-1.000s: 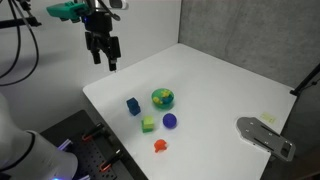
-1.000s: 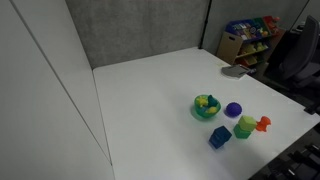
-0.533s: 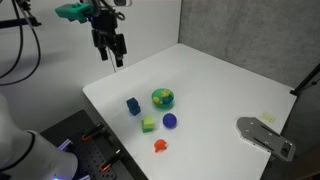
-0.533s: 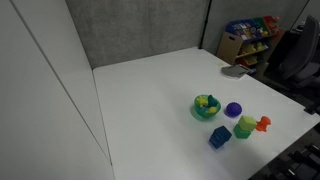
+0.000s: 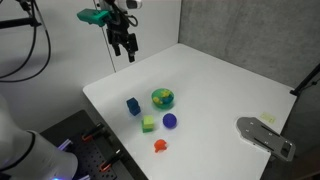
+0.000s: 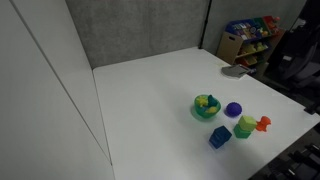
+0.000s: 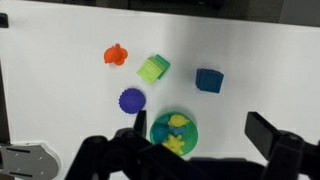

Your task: Remove the yellow toy animal from the green bowl and put it on the table

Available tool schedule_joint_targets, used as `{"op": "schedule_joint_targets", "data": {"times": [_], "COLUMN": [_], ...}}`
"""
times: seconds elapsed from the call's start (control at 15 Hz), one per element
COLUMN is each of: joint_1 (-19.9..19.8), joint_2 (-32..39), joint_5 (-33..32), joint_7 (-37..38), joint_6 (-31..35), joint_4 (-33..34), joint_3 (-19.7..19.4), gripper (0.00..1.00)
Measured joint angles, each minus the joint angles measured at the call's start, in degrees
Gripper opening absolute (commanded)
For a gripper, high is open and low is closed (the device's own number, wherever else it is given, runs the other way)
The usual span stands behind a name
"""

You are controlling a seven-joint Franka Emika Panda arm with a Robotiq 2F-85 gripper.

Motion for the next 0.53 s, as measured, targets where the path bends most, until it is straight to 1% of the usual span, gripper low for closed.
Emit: {"op": "schedule_joint_targets", "data": {"times": [0.27, 0.53], "joint_1": [-0.03, -0.09], "joint_2": [5.71, 13.17], "joint_5": [0.55, 0.47], "joint_7": [1.16, 2.15], "joint_6": [6.70, 14.01], "joint_4": [1.79, 4.32], "joint_3": [0.00, -0.02], "gripper": [1.00, 1.00]}}
